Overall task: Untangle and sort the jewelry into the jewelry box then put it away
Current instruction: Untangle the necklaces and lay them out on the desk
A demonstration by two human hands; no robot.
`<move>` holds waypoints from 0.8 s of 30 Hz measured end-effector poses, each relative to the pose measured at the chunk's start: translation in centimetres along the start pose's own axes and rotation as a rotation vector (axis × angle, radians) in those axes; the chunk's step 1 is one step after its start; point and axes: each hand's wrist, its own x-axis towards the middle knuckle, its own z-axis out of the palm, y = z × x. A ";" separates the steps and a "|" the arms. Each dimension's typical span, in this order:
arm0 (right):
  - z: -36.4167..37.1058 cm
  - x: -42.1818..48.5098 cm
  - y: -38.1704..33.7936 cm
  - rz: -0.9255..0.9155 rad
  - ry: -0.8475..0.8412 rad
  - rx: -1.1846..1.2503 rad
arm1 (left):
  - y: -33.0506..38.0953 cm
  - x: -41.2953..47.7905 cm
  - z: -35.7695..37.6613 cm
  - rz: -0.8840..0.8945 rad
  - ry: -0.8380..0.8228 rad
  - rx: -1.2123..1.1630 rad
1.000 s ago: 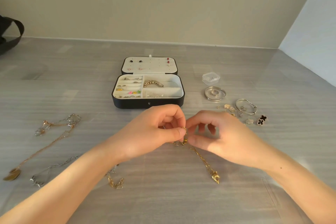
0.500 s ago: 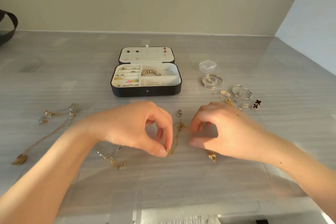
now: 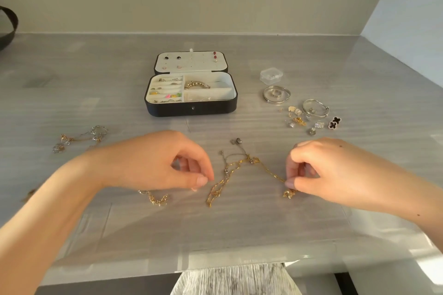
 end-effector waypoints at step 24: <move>-0.1 7.1 -2.6 -0.223 0.032 0.240 | -0.6 3.7 1.8 0.011 0.318 0.239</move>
